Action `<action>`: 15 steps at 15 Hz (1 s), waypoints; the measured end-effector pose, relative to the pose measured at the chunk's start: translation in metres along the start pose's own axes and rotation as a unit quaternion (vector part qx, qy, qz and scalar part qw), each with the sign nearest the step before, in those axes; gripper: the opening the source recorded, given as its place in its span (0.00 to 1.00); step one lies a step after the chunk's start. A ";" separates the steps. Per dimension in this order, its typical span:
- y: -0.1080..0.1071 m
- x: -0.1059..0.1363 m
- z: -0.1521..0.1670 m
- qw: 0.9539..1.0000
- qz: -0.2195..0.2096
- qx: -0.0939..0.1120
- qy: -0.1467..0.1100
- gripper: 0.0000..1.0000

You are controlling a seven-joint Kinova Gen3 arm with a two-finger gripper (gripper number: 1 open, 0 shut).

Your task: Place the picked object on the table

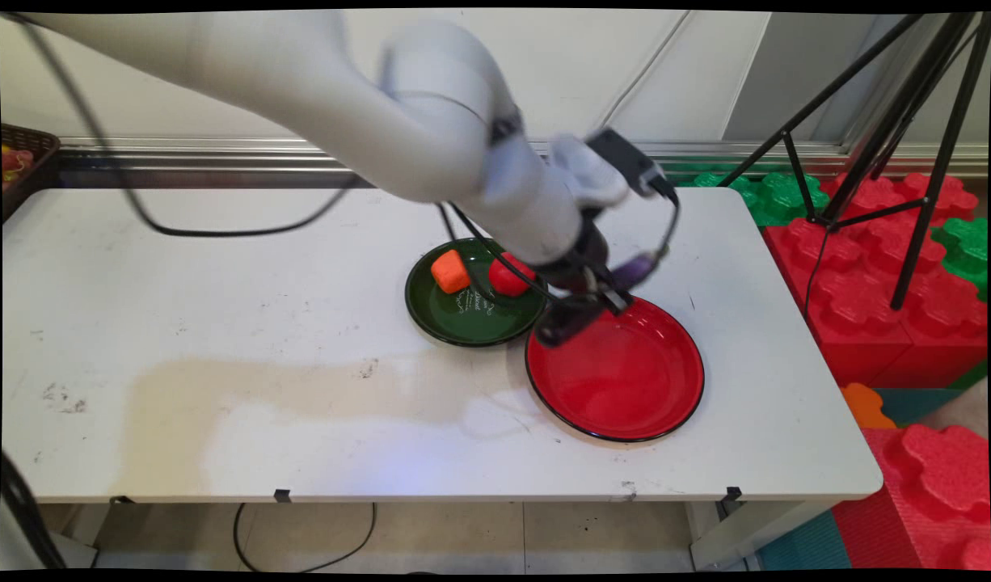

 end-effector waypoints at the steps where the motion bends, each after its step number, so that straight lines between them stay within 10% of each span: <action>1: -0.007 -0.002 -0.015 1.000 -0.001 0.007 0.008 0.00; 15: -0.098 -0.095 -0.142 0.995 -0.047 0.084 0.026 0.00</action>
